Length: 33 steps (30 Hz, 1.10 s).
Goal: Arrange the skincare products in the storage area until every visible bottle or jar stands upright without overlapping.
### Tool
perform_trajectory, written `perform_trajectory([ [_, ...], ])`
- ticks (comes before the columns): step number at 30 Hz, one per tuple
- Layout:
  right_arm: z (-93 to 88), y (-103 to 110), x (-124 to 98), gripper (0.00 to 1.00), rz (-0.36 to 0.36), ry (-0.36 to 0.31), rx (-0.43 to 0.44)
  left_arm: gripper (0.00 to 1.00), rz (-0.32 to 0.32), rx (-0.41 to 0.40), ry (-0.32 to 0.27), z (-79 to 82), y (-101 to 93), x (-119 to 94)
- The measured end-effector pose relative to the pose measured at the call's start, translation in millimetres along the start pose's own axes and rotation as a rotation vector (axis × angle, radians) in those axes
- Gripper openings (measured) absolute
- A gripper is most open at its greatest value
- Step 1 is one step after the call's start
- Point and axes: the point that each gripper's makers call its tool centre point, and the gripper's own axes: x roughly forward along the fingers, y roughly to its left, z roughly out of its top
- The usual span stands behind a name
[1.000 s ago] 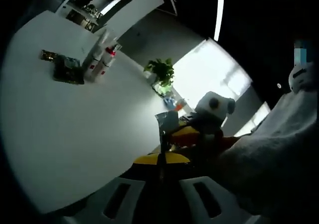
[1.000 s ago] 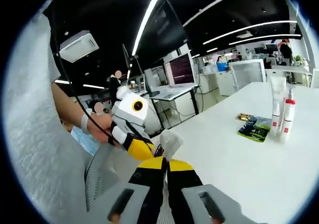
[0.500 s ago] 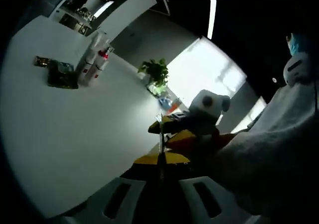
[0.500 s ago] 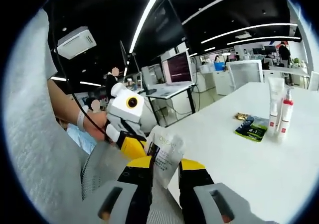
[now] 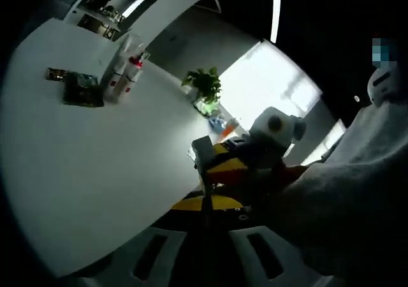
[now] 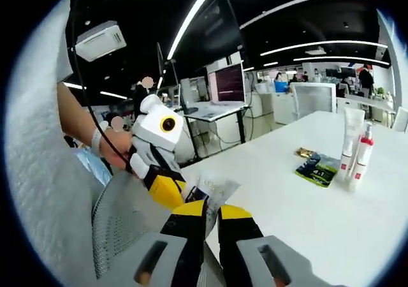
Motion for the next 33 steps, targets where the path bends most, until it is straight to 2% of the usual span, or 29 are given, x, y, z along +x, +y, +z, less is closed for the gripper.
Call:
perform_trajectory([
  [4,-1.1,-5.9,-0.7,0.00,-0.021,0.005,0.023,0.00,0.022,-0.023,0.000,0.9,6.6,0.4],
  [8,-0.9,-13.5,-2.2,0.05,-0.057,0.004,0.028,0.00,0.045,-0.064,-0.017,6.9,13.7,-0.5],
  [10,-2.6,-22.2,-4.6,0.05,-0.110,0.016,-0.012,0.00,0.052,-0.086,-0.022,10.7,15.6,-0.3],
  [12,-6.9,-27.9,-7.4,0.03,-0.152,0.039,-0.036,0.00,0.060,-0.094,-0.030,16.3,17.5,-0.4],
  [14,-4.9,-30.2,-9.6,0.04,-0.174,0.026,-0.051,0.00,0.070,-0.097,-0.034,24.6,21.3,-1.7],
  [19,-4.1,-37.9,-10.7,0.15,-0.205,0.019,-0.050,0.00,0.091,-0.096,-0.044,44.0,34.8,-10.0],
  [22,-10.0,-37.6,-8.1,0.13,-0.214,0.057,-0.083,0.00,0.110,-0.105,-0.043,54.5,40.5,-14.1],
  [26,-14.5,-27.4,-2.4,0.11,-0.193,0.101,-0.190,0.00,0.131,-0.097,-0.044,69.4,50.4,-19.8],
  [29,-24.4,-26.8,1.6,0.09,-0.202,0.163,-0.266,0.00,0.147,-0.103,-0.049,80.0,59.7,-24.1],
  [33,-29.7,-39.4,-0.8,0.10,-0.249,0.189,-0.247,0.00,0.162,-0.101,-0.057,93.0,68.8,-29.0],
])
